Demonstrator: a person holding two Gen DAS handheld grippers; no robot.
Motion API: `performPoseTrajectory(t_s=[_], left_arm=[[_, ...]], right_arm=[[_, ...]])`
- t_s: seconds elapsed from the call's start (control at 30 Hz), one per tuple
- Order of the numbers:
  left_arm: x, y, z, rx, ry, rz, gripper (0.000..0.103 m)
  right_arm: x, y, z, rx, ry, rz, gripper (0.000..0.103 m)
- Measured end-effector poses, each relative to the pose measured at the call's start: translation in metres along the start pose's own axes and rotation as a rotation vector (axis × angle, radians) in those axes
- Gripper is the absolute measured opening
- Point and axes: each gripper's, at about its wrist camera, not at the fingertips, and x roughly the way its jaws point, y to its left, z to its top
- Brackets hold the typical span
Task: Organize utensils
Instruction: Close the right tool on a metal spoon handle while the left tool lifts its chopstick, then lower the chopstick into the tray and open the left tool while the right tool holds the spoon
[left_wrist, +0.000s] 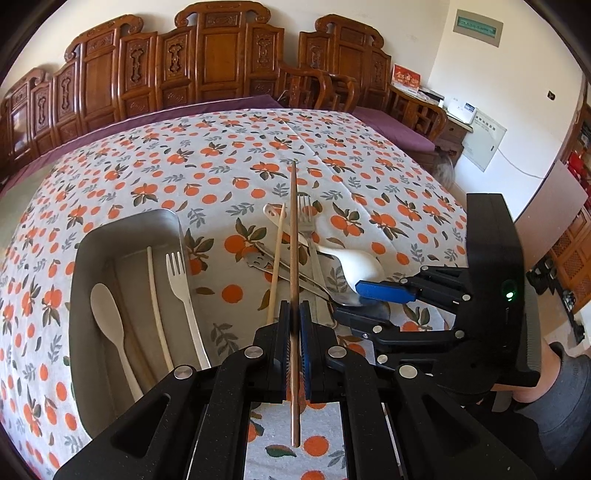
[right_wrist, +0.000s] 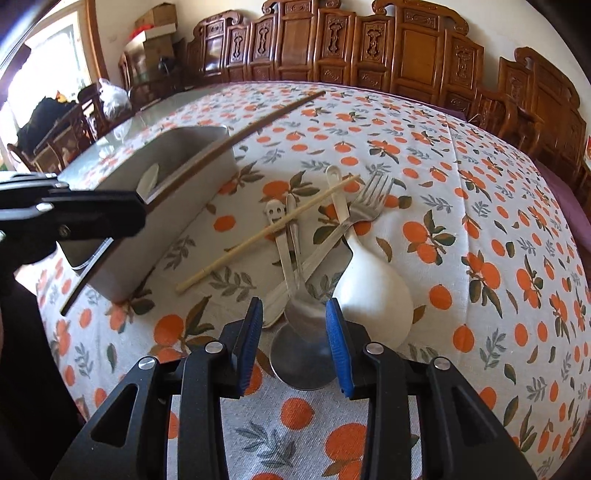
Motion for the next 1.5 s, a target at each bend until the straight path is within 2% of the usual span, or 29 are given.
performPoseTrajectory(t_s=[0.27,0.43,0.5,0.67,1.03,1.5], left_arm=[[-0.003,0.006,-0.001,-0.009,-0.004,0.003,0.004],[-0.003,0.006,-0.001,-0.01,-0.004,0.002,0.004],[-0.003,0.006,-0.001,-0.009,-0.005,0.003,0.004],[-0.004,0.007,-0.001,-0.011,-0.005,0.005,0.004],[-0.011,0.017,0.001,-0.027,-0.021,0.03,0.004],[-0.025,0.071,-0.004,-0.11,-0.031,0.095,0.004]], right_arm=[[0.005,-0.002,-0.001,0.007,0.016,0.002,0.038],[0.005,-0.006,0.002,0.031,0.015,0.024,0.022],[0.004,-0.007,0.003,0.036,0.007,0.03,0.012],[-0.002,-0.009,0.005,0.048,-0.012,0.04,0.002],[-0.02,-0.011,0.003,0.07,-0.072,0.036,0.002],[-0.03,0.001,0.012,0.048,-0.114,0.048,0.002]])
